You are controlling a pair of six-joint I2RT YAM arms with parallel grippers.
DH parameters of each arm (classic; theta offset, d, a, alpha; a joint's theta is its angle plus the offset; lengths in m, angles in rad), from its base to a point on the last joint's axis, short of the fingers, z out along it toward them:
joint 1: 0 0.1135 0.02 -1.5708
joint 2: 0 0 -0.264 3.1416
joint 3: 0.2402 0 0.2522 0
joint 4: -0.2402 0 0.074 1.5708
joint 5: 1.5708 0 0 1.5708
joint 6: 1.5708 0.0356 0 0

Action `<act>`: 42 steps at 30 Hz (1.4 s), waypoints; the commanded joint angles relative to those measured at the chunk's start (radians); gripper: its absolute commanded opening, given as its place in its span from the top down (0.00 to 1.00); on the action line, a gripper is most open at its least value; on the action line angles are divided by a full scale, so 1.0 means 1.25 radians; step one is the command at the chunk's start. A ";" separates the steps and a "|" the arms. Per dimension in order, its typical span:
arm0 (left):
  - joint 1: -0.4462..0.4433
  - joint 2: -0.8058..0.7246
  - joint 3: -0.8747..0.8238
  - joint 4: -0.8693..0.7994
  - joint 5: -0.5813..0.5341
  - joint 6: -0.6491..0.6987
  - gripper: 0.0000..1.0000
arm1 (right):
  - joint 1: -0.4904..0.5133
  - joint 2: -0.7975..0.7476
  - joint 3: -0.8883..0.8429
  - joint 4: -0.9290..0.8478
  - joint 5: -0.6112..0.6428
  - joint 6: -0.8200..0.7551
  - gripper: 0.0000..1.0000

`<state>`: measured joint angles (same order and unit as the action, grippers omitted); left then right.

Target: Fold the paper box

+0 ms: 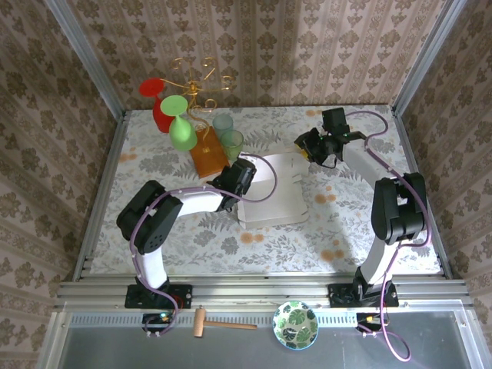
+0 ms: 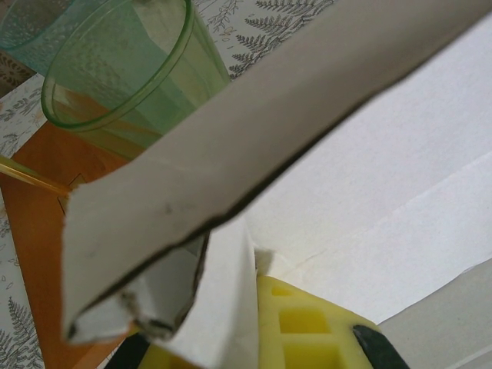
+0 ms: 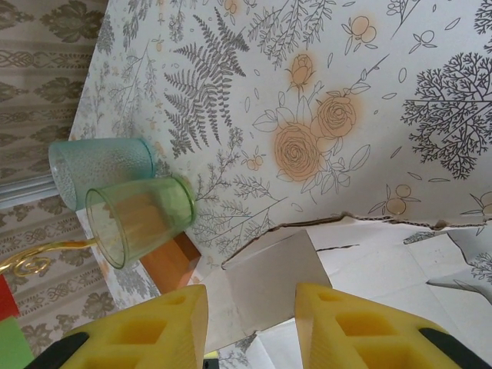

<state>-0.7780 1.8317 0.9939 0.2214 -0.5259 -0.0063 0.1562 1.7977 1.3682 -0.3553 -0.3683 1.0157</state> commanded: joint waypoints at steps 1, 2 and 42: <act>0.005 0.020 0.010 -0.065 -0.009 0.034 1.00 | 0.011 0.007 -0.002 -0.001 -0.001 -0.010 0.65; 0.004 0.021 0.011 -0.064 -0.008 0.034 1.00 | 0.014 0.007 -0.002 0.001 -0.001 -0.008 0.65; 0.000 0.013 0.025 -0.080 -0.005 0.022 1.00 | 0.021 -0.004 -0.179 0.389 -0.040 0.355 0.95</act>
<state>-0.7773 1.8336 1.0084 0.1913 -0.5240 -0.0063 0.1749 1.8050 1.1778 0.0582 -0.4221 1.3712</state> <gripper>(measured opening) 0.063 0.068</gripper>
